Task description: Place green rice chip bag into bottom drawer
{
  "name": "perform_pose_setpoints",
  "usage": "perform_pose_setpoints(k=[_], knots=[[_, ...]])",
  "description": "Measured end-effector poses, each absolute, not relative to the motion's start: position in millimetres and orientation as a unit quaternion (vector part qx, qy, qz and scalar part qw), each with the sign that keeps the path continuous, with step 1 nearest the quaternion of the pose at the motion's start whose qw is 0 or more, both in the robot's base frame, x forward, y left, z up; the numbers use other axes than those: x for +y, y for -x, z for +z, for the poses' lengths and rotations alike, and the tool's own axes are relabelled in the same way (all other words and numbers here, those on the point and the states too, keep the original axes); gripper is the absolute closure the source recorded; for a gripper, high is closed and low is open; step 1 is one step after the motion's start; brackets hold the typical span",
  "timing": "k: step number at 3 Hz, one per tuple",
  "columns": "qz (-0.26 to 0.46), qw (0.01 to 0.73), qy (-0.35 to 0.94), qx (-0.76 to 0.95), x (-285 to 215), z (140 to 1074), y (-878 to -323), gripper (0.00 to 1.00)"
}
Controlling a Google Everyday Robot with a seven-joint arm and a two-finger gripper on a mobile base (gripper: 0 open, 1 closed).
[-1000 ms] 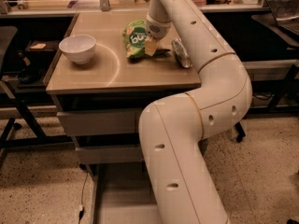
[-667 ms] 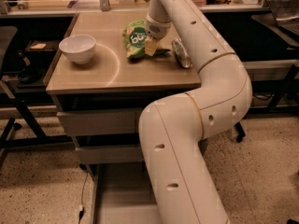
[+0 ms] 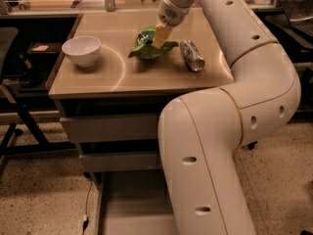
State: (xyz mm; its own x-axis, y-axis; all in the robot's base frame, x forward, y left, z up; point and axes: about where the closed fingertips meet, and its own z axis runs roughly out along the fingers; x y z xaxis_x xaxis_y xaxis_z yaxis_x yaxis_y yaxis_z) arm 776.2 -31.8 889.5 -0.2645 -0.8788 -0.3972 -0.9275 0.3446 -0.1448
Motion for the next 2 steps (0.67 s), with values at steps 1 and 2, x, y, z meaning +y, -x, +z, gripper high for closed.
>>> perform_pose_setpoints(k=[1,2], knots=[[0.058,0.209,0.569,0.793,-31.7,889.5,-776.2,1.00],[0.066,0.214,0.575,0.787,-20.6,889.7,-776.8,1.00]])
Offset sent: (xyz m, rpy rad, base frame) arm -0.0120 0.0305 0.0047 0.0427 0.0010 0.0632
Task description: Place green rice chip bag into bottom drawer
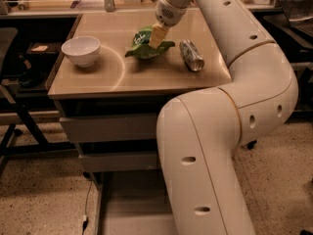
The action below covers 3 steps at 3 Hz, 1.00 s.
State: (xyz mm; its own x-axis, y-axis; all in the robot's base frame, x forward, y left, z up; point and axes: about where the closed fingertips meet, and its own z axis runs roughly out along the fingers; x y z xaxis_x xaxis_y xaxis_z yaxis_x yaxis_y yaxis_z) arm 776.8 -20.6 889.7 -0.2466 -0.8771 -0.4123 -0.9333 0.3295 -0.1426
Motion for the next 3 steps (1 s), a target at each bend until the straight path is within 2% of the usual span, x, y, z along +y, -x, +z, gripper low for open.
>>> perform_pose_setpoints(k=[2,3], knots=[[0.103,0.238,0.556,0.790,-9.1,928.9,-730.9,1.00],[0.111,0.275,0.545,0.784,-6.1,980.6,-661.6,1.00]])
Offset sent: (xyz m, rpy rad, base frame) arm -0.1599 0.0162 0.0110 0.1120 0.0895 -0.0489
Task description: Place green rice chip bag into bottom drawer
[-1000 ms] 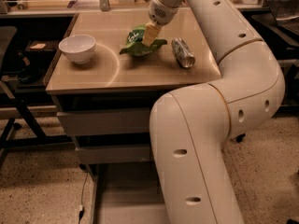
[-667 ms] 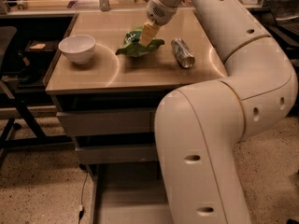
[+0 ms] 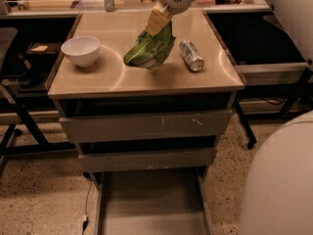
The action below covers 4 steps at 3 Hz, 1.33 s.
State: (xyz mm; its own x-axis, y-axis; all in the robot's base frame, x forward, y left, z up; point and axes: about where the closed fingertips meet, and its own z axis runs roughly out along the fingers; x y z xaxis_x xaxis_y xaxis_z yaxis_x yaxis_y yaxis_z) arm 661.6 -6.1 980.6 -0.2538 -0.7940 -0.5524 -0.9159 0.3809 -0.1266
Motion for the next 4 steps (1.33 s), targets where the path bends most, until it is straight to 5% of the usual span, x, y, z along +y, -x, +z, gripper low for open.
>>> perform_pose_setpoints(k=[2,4], knots=[[0.123,0.280,0.531,0.790,-5.1,980.7,-639.8,1.00],[0.154,0.334,0.430,0.825,2.3,1008.4,-536.9,1.00]])
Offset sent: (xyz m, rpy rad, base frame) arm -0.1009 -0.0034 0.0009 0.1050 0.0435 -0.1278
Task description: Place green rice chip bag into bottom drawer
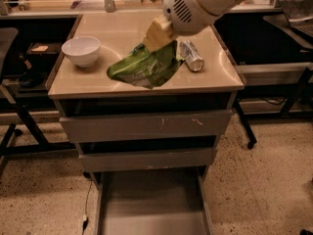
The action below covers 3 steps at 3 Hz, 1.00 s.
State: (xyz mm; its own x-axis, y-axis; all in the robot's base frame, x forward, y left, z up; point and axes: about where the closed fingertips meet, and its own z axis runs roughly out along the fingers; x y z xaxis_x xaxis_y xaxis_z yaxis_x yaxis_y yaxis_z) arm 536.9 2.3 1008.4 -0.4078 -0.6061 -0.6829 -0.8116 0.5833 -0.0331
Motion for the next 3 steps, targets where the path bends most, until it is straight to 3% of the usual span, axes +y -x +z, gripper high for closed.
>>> perform_pose_setpoints(k=[1,3], knots=[[0.152,0.302,0.428,0.838,-0.3,973.9,-524.6,1.00],[0.148,0.313,0.426,0.836,0.6,975.6,-515.3,1.00]])
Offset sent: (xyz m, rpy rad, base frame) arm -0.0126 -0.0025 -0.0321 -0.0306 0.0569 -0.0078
